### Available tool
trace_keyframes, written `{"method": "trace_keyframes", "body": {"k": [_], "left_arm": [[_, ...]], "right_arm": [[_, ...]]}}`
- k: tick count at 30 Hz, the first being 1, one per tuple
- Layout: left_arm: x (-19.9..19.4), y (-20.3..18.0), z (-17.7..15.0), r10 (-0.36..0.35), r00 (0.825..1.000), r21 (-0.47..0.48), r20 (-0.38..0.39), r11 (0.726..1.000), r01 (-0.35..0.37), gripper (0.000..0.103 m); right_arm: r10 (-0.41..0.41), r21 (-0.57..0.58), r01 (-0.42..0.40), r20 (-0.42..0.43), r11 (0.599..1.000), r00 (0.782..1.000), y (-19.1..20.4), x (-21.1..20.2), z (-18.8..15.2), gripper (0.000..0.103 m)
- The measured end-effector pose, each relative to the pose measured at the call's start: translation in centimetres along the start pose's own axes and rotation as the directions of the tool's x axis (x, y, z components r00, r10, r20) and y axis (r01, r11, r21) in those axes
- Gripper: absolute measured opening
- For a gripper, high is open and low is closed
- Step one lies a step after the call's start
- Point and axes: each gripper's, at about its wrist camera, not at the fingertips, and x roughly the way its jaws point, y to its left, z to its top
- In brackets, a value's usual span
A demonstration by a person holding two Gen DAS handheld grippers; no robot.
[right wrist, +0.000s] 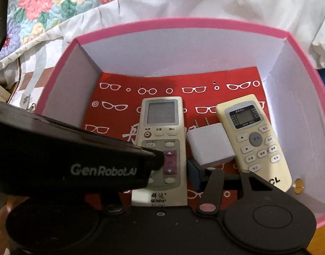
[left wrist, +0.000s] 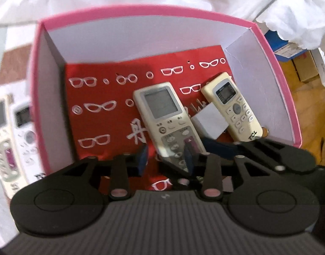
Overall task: Organize rigid objects
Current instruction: 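Lower the remote onto the red lining and open the left gripper, then move the left gripper back over the larger white charger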
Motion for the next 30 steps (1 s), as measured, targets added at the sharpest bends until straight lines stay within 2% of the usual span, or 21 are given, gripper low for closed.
{"method": "trace_keyframes", "body": {"k": [2, 4, 6, 10, 15, 18, 21, 23, 26, 30], "left_arm": [[-1.8, 0.2, -0.2, -0.017, 0.999, 0.035, 0.037, 0.999, 0.015, 0.041], [-3.9, 0.4, -0.4, -0.033, 0.996, 0.077, 0.078, 0.997, 0.027, 0.042], [-6.4, 0.5, -0.6, -0.047, 0.992, 0.125, 0.12, 0.992, 0.032, 0.047], [-11.5, 0.9, -1.0, -0.073, 0.98, 0.201, 0.184, 0.979, 0.035, 0.049], [-17.1, 1.4, -2.6, -0.037, 0.97, 0.315, 0.241, 0.948, -0.042, 0.05], [-20.0, 2.4, -4.0, -0.006, 0.964, 0.351, 0.267, 0.932, -0.091, 0.052], [-22.5, 3.7, -5.3, 0.015, 0.96, 0.356, 0.281, 0.927, -0.119, 0.053], [-23.9, 5.0, -6.1, 0.035, 0.959, 0.35, 0.282, 0.927, -0.136, 0.055], [-25.4, 6.9, -7.0, 0.079, 0.955, 0.329, 0.287, 0.928, -0.176, 0.058], [-27.1, 10.2, -8.0, 0.101, 0.948, 0.288, 0.301, 0.938, -0.192, 0.063]], "right_arm": [[-0.017, -0.04, 0.019, 0.059, 0.999, 0.998, 0.5, -2.0, -0.4, 0.068], [-0.029, -0.06, 0.035, 0.108, 0.998, 0.994, 0.9, -4.1, -0.7, 0.069], [-0.024, -0.075, 0.035, 0.152, 0.997, 0.988, 1.2, -6.0, -1.1, 0.069], [0.016, -0.134, 0.018, 0.25, 0.991, 0.968, 3.1, -9.8, -2.5, 0.069], [0.088, -0.25, -0.001, 0.337, 0.968, 0.938, 7.4, -13.5, -4.0, 0.07], [0.161, -0.309, -0.047, 0.357, 0.95, 0.92, 9.5, -15.1, -4.1, 0.07], [0.243, -0.369, -0.09, 0.393, 0.925, 0.887, 11.8, -16.7, -4.4, 0.07], [0.299, -0.405, -0.131, 0.384, 0.905, 0.874, 13.2, -17.6, -4.5, 0.07], [0.357, -0.429, -0.186, 0.36, 0.884, 0.862, 15.0, -18.0, -4.2, 0.07], [0.399, -0.466, -0.228, 0.311, 0.855, 0.862, 17.7, -17.4, -3.7, 0.071]]}}
